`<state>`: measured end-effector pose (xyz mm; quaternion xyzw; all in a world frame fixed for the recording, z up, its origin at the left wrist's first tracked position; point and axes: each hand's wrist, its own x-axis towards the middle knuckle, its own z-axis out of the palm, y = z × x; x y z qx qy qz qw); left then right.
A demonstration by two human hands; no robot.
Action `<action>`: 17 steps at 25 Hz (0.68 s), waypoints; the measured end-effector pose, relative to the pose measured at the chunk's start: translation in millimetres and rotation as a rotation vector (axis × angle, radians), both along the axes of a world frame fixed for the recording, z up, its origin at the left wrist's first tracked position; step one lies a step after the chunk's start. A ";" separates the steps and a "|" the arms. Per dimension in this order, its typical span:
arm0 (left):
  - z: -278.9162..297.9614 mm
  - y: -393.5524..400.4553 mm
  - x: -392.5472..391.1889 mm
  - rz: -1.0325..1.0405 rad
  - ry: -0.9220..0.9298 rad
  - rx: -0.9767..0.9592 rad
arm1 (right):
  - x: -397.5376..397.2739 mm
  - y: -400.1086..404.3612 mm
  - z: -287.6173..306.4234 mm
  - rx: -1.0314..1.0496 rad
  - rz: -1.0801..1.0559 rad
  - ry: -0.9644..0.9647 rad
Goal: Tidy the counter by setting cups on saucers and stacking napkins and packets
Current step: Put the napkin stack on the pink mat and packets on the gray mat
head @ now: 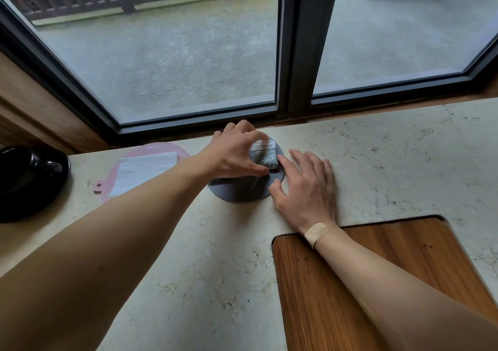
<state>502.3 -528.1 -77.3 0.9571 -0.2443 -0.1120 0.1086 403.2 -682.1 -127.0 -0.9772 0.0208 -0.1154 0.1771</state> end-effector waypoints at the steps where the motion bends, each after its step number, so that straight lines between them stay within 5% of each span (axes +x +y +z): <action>1: 0.1 -0.2 0.6 -0.001 0.002 0.002 | 0.0 0.0 0.0 -0.001 0.001 0.000; 17: -1.7 -0.8 1.0 0.013 -0.013 0.027 | 0.8 -0.7 -2.3 0.023 -0.003 -0.022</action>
